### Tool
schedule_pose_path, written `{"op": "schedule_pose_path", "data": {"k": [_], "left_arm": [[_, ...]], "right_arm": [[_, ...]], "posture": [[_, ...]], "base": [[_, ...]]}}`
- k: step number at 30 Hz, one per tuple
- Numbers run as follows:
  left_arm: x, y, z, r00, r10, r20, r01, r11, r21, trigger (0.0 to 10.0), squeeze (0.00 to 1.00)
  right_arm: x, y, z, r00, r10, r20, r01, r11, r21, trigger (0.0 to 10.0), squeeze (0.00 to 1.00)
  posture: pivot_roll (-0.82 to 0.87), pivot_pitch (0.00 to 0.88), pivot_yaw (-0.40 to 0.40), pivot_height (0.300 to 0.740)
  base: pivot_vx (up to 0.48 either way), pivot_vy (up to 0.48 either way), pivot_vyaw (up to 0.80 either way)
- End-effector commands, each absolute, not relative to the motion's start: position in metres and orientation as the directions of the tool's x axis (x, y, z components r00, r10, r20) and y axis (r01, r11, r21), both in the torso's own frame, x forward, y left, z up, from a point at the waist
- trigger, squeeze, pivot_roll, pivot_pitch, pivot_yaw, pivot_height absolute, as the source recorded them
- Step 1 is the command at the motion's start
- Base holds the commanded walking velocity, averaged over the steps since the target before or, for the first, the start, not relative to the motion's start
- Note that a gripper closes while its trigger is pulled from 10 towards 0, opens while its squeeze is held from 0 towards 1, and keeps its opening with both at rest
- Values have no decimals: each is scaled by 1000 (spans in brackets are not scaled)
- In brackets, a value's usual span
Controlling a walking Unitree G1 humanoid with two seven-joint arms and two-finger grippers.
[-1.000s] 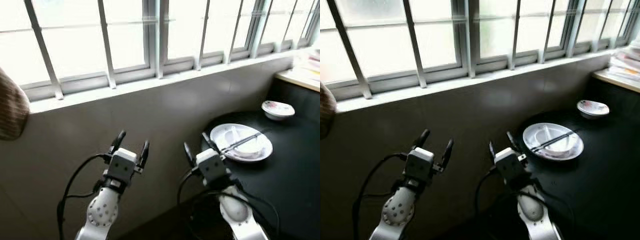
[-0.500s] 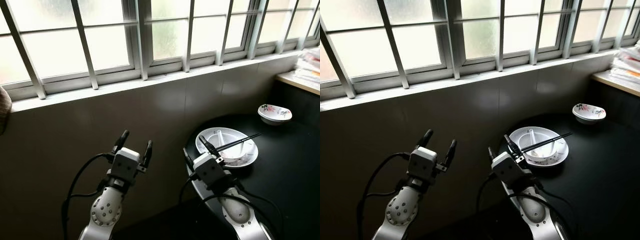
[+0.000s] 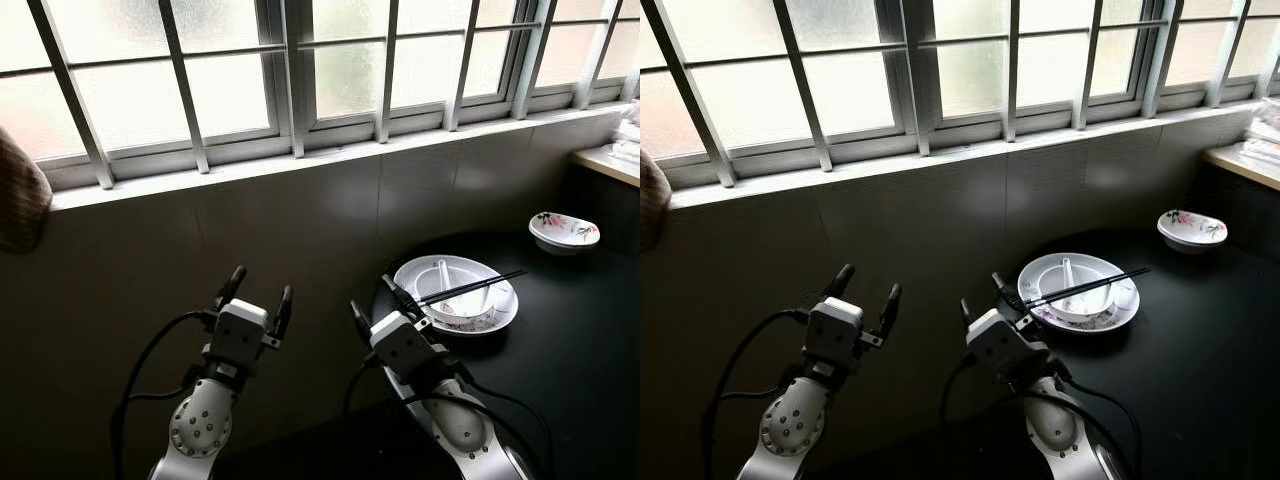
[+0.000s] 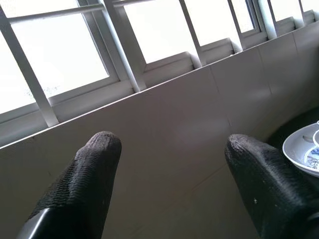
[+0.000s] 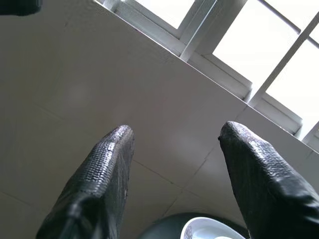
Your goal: Kitchen organization
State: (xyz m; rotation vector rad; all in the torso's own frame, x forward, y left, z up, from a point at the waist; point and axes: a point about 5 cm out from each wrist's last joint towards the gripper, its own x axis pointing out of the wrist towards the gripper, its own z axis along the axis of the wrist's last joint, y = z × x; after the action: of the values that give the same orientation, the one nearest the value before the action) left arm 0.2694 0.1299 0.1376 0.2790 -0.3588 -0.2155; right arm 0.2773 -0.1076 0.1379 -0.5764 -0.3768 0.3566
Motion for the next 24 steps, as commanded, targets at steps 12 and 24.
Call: {"op": "schedule_pose_path", "data": {"k": [12,24], "left_arm": [[272,135,140,920,-244,307,147,940,309,10000,0],[275,135,140,921,-238,309,140,941,307,10000,0]], "right_arm": [[279,-102,144,850,451,273,-203,759,-619,10000,0],[290,-101,151,839,471,272,-200,733,-650,10000,0]], "posture": [[-19,0,42,740],[-20,0,36,740]], "base": [[0,0,0],[0,0,0]]}}
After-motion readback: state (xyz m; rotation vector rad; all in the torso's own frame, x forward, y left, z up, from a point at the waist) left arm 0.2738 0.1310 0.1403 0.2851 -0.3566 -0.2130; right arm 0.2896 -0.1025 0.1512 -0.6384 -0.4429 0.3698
